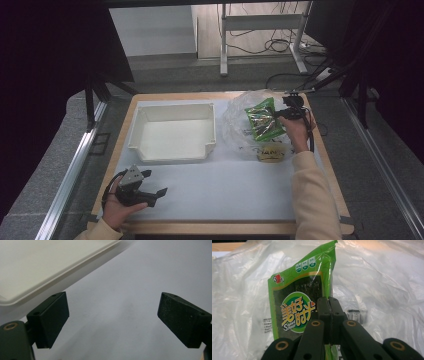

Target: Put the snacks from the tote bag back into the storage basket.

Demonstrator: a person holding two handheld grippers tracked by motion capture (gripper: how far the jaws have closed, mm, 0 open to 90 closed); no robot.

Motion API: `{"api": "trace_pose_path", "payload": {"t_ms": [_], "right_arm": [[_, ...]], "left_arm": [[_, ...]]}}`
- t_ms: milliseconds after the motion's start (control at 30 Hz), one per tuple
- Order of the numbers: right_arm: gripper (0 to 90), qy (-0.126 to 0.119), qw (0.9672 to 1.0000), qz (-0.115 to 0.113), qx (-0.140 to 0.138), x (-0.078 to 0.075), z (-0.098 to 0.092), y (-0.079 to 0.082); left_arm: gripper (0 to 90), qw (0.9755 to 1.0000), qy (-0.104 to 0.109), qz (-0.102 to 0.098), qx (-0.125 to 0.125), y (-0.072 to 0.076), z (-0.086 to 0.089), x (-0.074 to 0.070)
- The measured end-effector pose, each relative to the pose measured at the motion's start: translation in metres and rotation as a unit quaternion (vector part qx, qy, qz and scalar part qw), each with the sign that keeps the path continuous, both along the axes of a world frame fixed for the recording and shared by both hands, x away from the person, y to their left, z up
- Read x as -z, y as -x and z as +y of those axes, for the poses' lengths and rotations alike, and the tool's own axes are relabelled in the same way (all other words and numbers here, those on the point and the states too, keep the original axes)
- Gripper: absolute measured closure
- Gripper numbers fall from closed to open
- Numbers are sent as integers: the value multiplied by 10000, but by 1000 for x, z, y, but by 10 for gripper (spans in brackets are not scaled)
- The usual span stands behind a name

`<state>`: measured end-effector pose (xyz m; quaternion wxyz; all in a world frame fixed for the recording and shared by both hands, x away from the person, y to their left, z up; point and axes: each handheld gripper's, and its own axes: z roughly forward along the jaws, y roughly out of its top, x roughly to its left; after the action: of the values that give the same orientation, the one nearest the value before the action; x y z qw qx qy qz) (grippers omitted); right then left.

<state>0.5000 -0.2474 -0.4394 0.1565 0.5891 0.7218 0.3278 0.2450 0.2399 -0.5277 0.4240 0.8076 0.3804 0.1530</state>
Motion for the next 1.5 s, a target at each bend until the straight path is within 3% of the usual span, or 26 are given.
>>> {"api": "trace_pose_path", "payload": {"t_ms": [900, 1500], "right_arm": [[900, -369, 9980, -506, -93, -25, -6, 17], [900, -603, 9956, -708, -111, -33, -11, 26]], "left_arm": [[103, 10000, -11, 6, 0, 0, 0, 0], [104, 10000, -30, 11, 4, 0, -1, 0]]}}
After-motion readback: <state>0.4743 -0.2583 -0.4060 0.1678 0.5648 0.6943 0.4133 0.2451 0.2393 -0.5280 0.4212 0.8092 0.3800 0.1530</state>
